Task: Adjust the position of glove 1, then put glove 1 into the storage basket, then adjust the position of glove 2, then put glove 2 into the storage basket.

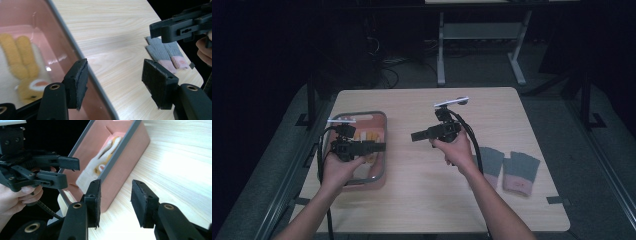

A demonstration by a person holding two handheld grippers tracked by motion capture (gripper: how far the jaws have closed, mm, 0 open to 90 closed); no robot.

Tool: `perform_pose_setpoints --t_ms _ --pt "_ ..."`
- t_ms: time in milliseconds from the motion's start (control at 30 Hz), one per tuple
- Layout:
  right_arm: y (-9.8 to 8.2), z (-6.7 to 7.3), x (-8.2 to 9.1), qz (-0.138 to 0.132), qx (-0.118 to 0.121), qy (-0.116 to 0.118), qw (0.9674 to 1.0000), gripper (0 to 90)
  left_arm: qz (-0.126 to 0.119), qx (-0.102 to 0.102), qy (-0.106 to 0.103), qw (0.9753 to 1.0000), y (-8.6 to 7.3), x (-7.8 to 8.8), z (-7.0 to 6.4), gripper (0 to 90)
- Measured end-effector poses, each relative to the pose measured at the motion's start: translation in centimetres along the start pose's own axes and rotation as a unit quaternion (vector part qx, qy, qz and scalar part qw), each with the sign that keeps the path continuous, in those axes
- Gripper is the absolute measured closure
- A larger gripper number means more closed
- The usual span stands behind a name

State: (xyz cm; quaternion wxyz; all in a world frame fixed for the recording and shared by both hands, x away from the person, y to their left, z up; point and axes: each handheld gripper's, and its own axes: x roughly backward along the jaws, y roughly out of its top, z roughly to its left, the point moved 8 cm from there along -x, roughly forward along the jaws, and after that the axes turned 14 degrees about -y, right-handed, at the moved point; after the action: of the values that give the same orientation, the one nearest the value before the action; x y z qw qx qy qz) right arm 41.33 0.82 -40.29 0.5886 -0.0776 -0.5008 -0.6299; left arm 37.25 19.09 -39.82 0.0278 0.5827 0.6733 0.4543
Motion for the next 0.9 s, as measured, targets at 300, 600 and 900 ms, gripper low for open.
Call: perform_pose_setpoints --t_ms 300,600,900 --pt "-1.0 -2.1 1.7 -0.007 -0.019 -0.011 0.9997 59.0 0.008 -0.014 -0.014 0.9998 0.2 -1.4 -1.5 35.6" --pt "-2.2 -3.5 3.6 -0.017 -0.031 -0.020 0.9992 58.6 0.013 -0.028 -0.027 0.9991 0.1 -2.5 -3.0 34.1" --pt "-3.5 -5.7 5.2 -0.025 -0.052 -0.032 0.9978 57.9 0.023 -0.036 -0.037 0.9984 0.1 -3.8 -3.6 33.4"
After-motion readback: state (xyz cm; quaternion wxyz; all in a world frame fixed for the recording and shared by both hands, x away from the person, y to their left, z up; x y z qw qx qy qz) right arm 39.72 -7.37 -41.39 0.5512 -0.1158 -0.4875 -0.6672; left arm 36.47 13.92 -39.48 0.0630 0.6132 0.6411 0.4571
